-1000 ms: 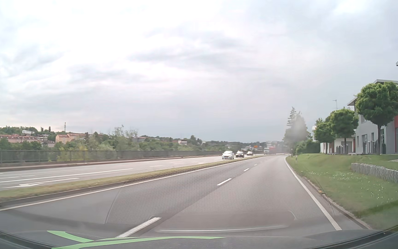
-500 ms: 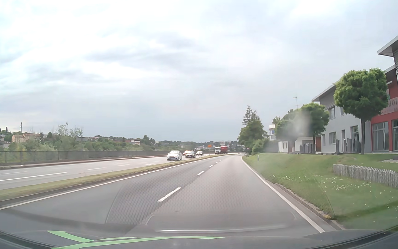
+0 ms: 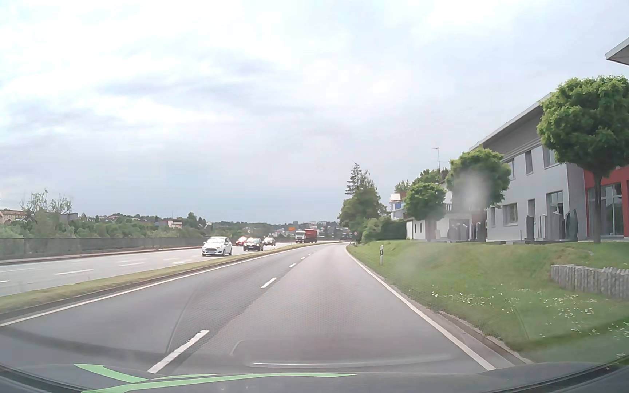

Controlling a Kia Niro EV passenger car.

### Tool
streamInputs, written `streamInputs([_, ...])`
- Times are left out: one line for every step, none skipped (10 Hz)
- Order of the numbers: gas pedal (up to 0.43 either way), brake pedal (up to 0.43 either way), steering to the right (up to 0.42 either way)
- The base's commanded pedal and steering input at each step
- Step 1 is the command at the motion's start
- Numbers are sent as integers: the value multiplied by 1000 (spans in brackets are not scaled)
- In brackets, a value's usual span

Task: Follow the waypoints while adhering to traffic rules and regulations

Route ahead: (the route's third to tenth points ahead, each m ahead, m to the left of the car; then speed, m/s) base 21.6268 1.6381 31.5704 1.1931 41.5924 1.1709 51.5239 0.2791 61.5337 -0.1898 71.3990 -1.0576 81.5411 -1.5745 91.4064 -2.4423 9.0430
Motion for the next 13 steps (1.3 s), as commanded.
streamInputs([299, 0, 31])
streamInputs([311, 0, 17])
streamInputs([311, 0, 7])
streamInputs([311, 0, 3])
streamInputs([311, 0, 3])
streamInputs([311, 0, 3])
streamInputs([311, 0, 3])
streamInputs([311, 0, 3])
streamInputs([311, 0, 3])
streamInputs([311, 0, 2])
streamInputs([311, 0, 2])
streamInputs([311, 0, 2])
streamInputs([311, 0, 2])
